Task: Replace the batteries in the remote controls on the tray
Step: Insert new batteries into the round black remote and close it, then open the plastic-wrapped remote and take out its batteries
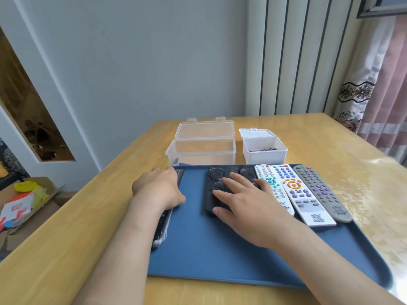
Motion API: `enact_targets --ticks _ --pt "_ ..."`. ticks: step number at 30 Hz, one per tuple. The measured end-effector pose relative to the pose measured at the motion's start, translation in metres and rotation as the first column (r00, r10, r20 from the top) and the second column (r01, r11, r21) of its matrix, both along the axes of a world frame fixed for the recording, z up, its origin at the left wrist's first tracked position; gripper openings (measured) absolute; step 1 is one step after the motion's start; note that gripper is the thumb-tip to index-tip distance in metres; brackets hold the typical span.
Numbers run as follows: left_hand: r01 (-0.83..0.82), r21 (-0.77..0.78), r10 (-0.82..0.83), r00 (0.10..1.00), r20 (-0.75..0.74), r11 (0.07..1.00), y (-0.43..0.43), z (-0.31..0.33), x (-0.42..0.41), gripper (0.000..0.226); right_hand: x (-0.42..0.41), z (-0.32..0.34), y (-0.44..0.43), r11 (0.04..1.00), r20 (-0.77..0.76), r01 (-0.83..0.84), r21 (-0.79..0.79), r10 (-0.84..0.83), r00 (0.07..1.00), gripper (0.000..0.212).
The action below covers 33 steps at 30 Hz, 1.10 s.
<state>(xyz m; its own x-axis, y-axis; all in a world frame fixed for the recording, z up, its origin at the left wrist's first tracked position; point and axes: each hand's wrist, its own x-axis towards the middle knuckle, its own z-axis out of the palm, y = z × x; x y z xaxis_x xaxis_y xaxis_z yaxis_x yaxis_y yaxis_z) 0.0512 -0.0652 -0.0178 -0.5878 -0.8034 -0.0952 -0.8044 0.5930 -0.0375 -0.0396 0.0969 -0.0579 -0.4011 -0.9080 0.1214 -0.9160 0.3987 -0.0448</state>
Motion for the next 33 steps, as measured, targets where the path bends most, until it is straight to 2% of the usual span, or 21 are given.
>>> enact_targets --ticks 4,6,9,10,11,12,13,14,15,16,17,18,19,22,25,28,33 --pt "0.02 -0.001 -0.02 1.0 -0.012 1.0 0.001 -0.002 -0.002 0.045 -0.001 -0.002 0.0 0.999 0.005 -0.003 -0.033 0.003 1.0 0.049" --pt "0.01 -0.001 -0.01 0.996 -0.087 1.0 -0.003 -0.002 -0.001 0.032 -0.003 -0.004 -0.001 0.994 0.011 -0.012 -0.105 0.014 1.0 0.05" --pt "0.021 0.075 -0.002 0.97 -0.244 0.997 -0.013 0.003 0.006 0.019 -0.003 -0.005 -0.004 0.931 0.031 -0.027 -0.364 0.042 0.999 0.05" --pt "0.047 0.179 0.021 0.933 -0.36 0.983 -0.016 0.006 0.009 0.02 -0.003 -0.003 -0.004 0.892 0.045 -0.032 -0.452 0.058 0.997 0.044" --pt "0.109 0.316 0.073 0.856 -0.512 0.942 -0.016 0.01 0.011 0.025 -0.002 0.0 -0.004 0.852 0.095 -0.015 -0.524 0.076 0.993 0.039" --pt "0.216 0.444 0.163 0.723 -0.671 0.869 -0.015 0.015 0.013 0.032 0.0 0.004 -0.005 0.808 0.203 0.038 -0.588 0.101 0.974 0.038" --pt "0.36 0.528 0.283 0.549 -0.787 0.769 -0.013 0.018 0.012 0.037 0.002 0.008 -0.005 0.772 0.384 0.143 -0.619 0.139 0.913 0.039" --pt "0.519 0.547 0.397 0.378 -0.836 0.657 -0.007 0.022 0.008 0.038 0.005 0.014 -0.006 0.751 0.609 0.276 -0.6 0.205 0.766 0.041" --pt "0.657 0.514 0.49 0.243 -0.837 0.552 0.001 0.023 0.002 0.037 0.008 0.02 -0.006 0.75 0.799 0.385 -0.538 0.309 0.515 0.039" --pt "0.745 0.464 0.552 0.155 -0.819 0.479 0.01 0.021 -0.004 0.035 0.011 0.025 -0.005 0.772 0.887 0.438 -0.462 0.406 0.22 0.035" --pt "0.786 0.43 0.589 0.106 -0.801 0.444 0.021 0.018 -0.011 0.033 0.012 0.029 -0.004 0.801 0.892 0.453 -0.392 0.452 -0.026 0.031" --pt "0.797 0.419 0.608 0.083 -0.789 0.436 0.031 0.015 -0.016 0.032 0.012 0.03 -0.003 0.823 0.871 0.452 -0.345 0.46 -0.173 0.03" --pt "0.796 0.414 0.616 0.067 -0.785 0.442 0.039 0.011 -0.02 0.031 0.011 0.03 -0.003 0.832 0.858 0.455 -0.316 0.455 -0.237 0.031" --pt "0.778 0.391 0.604 0.018 -0.797 0.492 0.051 0.007 -0.023 0.03 0.007 0.025 -0.003 0.834 0.861 0.485 -0.263 0.43 -0.271 0.034" --pt "0.727 0.371 0.518 0.026 -0.855 0.578 0.055 0.006 -0.021 0.025 0.009 0.025 -0.004 0.829 0.882 0.503 -0.246 0.406 -0.237 0.034" --pt "0.721 0.302 0.444 -0.009 -0.896 0.624 0.061 0.006 -0.023 0.026 0.009 0.027 -0.004 0.814 0.895 0.531 -0.236 0.395 -0.206 0.032" --pt "0.707 0.17 0.297 -0.059 -0.953 0.687 0.065 0.004 -0.026 0.033 0.008 0.028 -0.003 0.791 0.875 0.569 -0.227 0.422 -0.237 0.028"
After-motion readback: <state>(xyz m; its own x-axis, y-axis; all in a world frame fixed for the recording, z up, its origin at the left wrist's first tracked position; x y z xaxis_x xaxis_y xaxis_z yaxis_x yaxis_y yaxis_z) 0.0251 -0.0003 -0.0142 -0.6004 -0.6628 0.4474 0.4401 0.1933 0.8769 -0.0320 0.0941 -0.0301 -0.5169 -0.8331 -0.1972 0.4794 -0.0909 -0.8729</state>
